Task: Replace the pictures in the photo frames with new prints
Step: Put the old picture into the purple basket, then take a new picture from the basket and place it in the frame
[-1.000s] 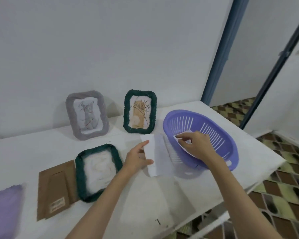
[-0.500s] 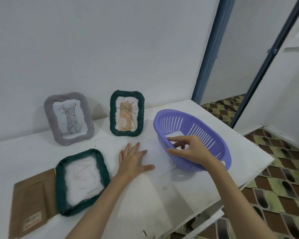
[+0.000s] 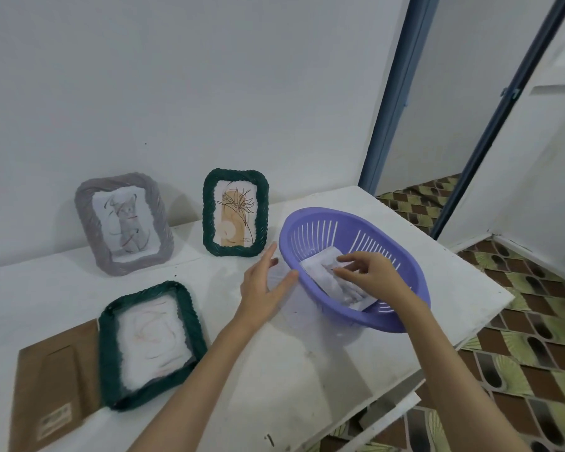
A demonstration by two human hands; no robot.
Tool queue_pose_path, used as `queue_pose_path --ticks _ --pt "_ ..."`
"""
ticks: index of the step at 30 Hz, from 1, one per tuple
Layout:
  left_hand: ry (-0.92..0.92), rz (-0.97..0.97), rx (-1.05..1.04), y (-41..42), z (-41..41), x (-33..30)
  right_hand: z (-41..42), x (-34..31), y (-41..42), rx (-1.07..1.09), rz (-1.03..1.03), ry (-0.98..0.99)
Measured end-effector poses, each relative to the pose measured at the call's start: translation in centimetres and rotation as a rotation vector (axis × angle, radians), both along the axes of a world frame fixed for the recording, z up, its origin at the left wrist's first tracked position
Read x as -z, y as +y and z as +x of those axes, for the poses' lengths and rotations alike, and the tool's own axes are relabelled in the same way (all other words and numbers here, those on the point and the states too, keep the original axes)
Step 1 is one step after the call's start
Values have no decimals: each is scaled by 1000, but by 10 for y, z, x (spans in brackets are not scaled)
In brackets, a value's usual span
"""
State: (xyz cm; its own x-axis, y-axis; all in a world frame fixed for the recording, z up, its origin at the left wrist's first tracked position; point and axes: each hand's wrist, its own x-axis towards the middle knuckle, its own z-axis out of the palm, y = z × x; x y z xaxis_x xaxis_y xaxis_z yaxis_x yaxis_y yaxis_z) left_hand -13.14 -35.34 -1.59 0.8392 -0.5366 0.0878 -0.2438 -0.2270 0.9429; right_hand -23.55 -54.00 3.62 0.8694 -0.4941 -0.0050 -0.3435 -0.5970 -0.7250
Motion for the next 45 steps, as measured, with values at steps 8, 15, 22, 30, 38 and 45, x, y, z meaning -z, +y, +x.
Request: queue_pose_path --ticks 8,15,22,30,38,45 --pt "-11 -27 20 -9 -13 -14 13 5 -26 12 -269 418" --pt "-34 -13 29 -2 -18 -14 21 8 -32 61 -340 423" --pt "14 -25 53 -5 -10 -13 24 6 -37 191 -374 267" --pt "-128 28 23 -12 -13 -22 11 -12 -23 274 -50 -68" --pt "69 -195 110 -27 -36 -59 8 -25 31 71 344 -323" --pt "-135 -245 10 -8 -23 -61 10 -26 47 -24 404 -391"
